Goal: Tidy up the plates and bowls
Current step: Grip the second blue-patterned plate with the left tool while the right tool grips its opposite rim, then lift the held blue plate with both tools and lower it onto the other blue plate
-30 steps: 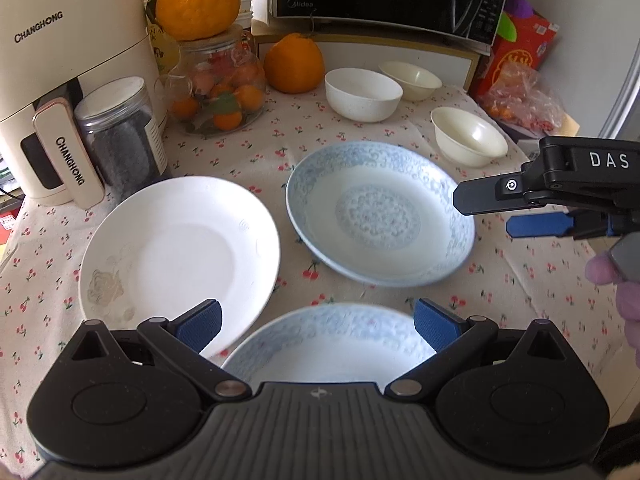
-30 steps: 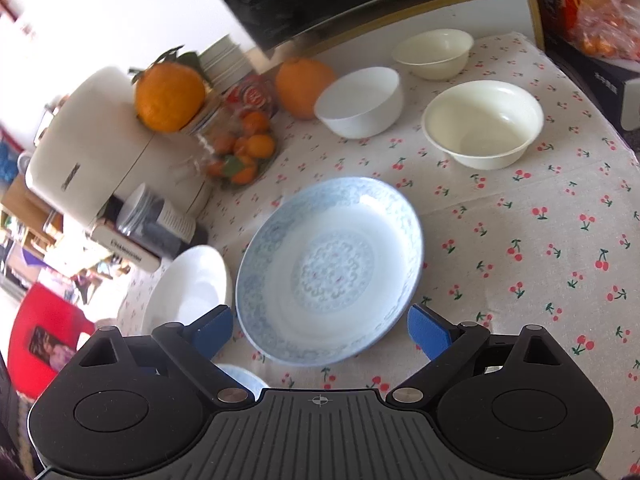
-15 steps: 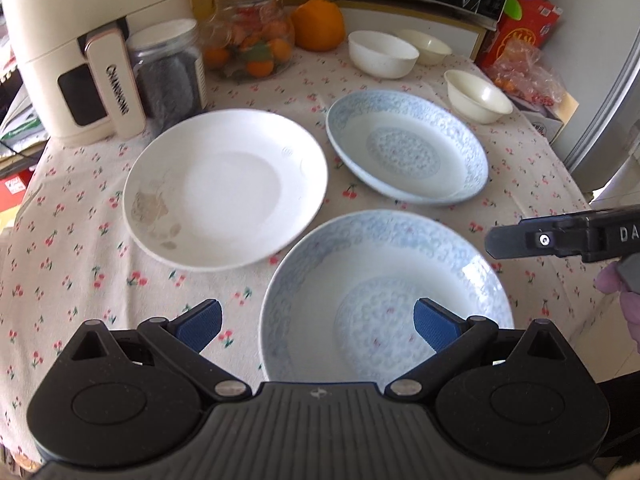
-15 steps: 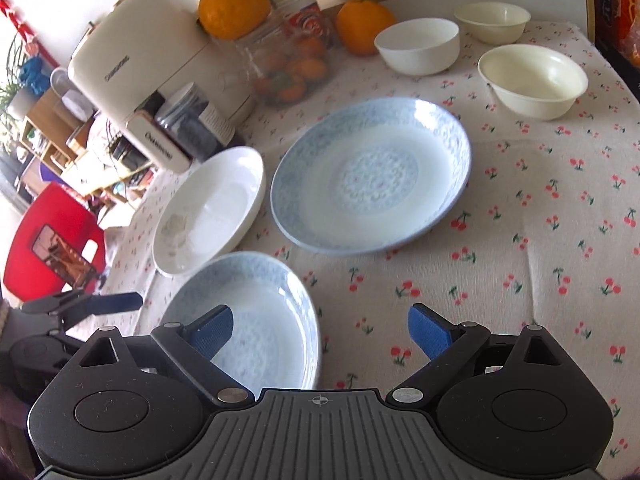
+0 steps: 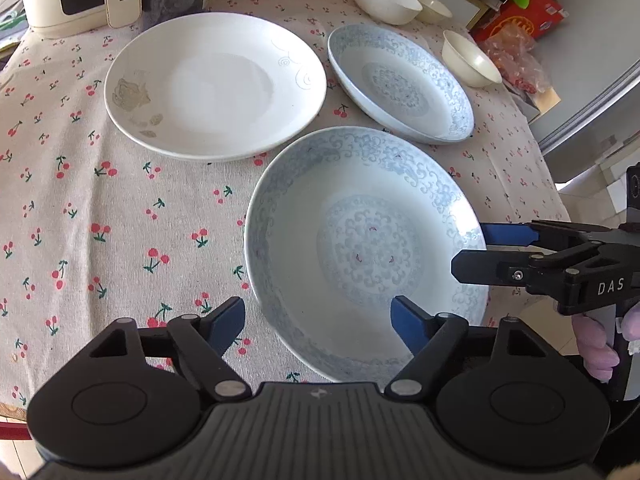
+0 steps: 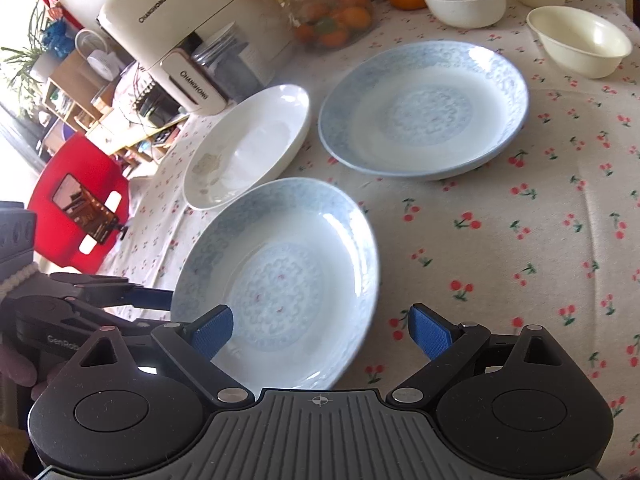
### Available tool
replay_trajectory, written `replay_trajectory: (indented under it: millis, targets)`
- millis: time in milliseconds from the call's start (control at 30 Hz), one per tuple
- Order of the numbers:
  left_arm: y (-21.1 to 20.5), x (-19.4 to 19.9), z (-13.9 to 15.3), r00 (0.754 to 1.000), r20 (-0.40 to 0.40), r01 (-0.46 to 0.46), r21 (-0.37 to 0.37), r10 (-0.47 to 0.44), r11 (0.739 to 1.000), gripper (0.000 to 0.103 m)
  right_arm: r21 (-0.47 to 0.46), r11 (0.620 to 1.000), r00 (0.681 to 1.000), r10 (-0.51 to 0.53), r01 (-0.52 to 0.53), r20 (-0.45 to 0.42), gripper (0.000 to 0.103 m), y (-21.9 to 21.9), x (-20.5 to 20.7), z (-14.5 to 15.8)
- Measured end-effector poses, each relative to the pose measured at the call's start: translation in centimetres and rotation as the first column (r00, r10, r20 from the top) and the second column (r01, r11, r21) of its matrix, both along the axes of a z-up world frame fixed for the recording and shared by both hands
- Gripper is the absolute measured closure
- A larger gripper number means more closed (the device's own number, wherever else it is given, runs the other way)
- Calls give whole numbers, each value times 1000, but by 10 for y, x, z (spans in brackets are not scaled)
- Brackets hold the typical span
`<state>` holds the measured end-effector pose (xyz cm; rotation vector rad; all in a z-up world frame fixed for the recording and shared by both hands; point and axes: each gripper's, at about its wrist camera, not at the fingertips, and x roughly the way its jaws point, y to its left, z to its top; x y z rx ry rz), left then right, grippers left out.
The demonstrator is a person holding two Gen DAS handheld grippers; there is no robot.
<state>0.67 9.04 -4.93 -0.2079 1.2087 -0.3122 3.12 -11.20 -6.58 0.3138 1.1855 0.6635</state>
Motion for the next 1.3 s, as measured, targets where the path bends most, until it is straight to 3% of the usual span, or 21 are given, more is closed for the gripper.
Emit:
replay_trajectory:
  millis: [233,267,333,533,733,1300]
  targets:
    - [4,-2,-5,999,-36,-9,-28,8,1000,60,24,999,999,-32,33,-18,12,1,-1,-8]
    - [5,-3,-5,999,-33,-15,-22,14,1000,64,22,999,999,-45,45,-22,16,1,0,-9]
    - [8,-3,-5,999,-34,-24,-18,23,1000,69,21,998,998,-58,58,-20,44,0,1,-9]
    - [8,-7,-4,1000,-16,-25,10,25,1000,81,-47,995,996,-91,91,11,77,-2,4,-9]
    - [8,-10,3,1000,26,-10,-5,10,1000,82,-59,993,992,-93,98,80,81,-8,3,2]
    - [5,-12,25,994,111,14,-46,-9,999,82,4,989,978,-146,147,150,83,-26,9,34]
